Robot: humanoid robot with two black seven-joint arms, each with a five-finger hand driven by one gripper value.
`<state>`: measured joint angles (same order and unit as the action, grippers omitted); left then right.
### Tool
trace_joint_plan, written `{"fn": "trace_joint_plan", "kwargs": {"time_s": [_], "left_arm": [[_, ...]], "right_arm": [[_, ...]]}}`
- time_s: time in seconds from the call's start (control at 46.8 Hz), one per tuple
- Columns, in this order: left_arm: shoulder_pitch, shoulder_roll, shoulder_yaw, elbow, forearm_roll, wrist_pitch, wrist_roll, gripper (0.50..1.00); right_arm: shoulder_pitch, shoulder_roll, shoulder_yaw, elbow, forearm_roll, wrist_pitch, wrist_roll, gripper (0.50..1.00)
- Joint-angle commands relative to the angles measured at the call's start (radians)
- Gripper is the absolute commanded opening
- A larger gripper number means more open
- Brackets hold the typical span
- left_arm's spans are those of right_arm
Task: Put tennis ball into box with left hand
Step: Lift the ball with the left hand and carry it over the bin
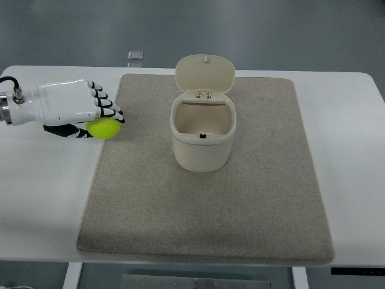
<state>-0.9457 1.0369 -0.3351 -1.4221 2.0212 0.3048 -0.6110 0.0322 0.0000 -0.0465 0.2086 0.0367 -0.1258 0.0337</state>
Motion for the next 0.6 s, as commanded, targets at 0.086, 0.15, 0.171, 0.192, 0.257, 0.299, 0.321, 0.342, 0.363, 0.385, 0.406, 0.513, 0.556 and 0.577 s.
{"fn": "trace_joint_plan", "kwargs": {"time_s": [0.086, 0.15, 0.171, 0.192, 0.257, 0.299, 0.321, 0.342, 0.363, 0.385, 0.406, 0.513, 0.556, 0.577], "left_arm": [[-0.06, 0.005, 0.001, -0.029, -0.001, 0.002, 0.0, 0.5], [-0.08, 0.005, 0.001, -0.047, -0.001, 0.002, 0.0, 0.5], [-0.087, 0.003, 0.002, -0.054, -0.001, 0.002, 0.0, 0.5], [-0.094, 0.002, 0.002, -0.061, -0.001, 0.002, 0.0, 0.5], [-0.114, -0.001, 0.004, -0.084, -0.001, 0.0, 0.0, 0.5], [-0.128, -0.006, 0.005, -0.098, -0.001, -0.001, 0.0, 0.5], [-0.136, -0.008, 0.007, -0.104, -0.001, -0.004, 0.0, 0.5], [-0.143, -0.009, 0.007, -0.11, -0.001, -0.007, 0.0, 0.5], [-0.151, -0.012, 0.008, -0.115, -0.001, -0.009, 0.0, 0.5], [-0.16, -0.018, 0.01, -0.12, -0.001, -0.012, 0.0, 0.5], [-0.165, -0.026, 0.011, -0.124, -0.001, -0.013, 0.0, 0.5], [-0.182, -0.066, 0.011, -0.127, -0.001, -0.026, 0.0, 0.5], [-0.194, -0.084, 0.013, -0.124, -0.002, -0.039, 0.0, 0.5], [-0.199, -0.095, 0.013, -0.123, -0.002, -0.049, 0.0, 0.5]], "right_arm": [[0.0, 0.0, 0.0, 0.0, 0.0, 0.0, 0.0, 0.901], [0.0, 0.0, -0.001, 0.0, 0.0, 0.0, 0.0, 0.901], [0.0, 0.0, -0.001, 0.0, 0.0, 0.0, 0.0, 0.901], [0.0, 0.0, 0.0, 0.0, 0.0, 0.0, 0.0, 0.901], [0.0, 0.0, 0.0, 0.0, 0.0, 0.0, 0.0, 0.901], [0.0, 0.0, 0.0, 0.0, 0.0, 0.0, 0.0, 0.901], [0.0, 0.0, -0.001, 0.0, 0.0, 0.0, 0.0, 0.901], [0.0, 0.0, 0.0, 0.0, 0.0, 0.0, 0.0, 0.901], [0.0, 0.0, -0.001, 0.0, 0.0, 0.0, 0.0, 0.901], [0.0, 0.0, 0.0, 0.0, 0.0, 0.0, 0.0, 0.901], [0.0, 0.0, 0.0, 0.0, -0.001, 0.0, 0.0, 0.901], [0.0, 0.0, 0.0, 0.0, 0.0, 0.0, 0.0, 0.901], [0.0, 0.0, 0.0, 0.0, 0.0, 0.0, 0.0, 0.901], [0.0, 0.0, 0.0, 0.0, 0.0, 0.0, 0.0, 0.901]]}}
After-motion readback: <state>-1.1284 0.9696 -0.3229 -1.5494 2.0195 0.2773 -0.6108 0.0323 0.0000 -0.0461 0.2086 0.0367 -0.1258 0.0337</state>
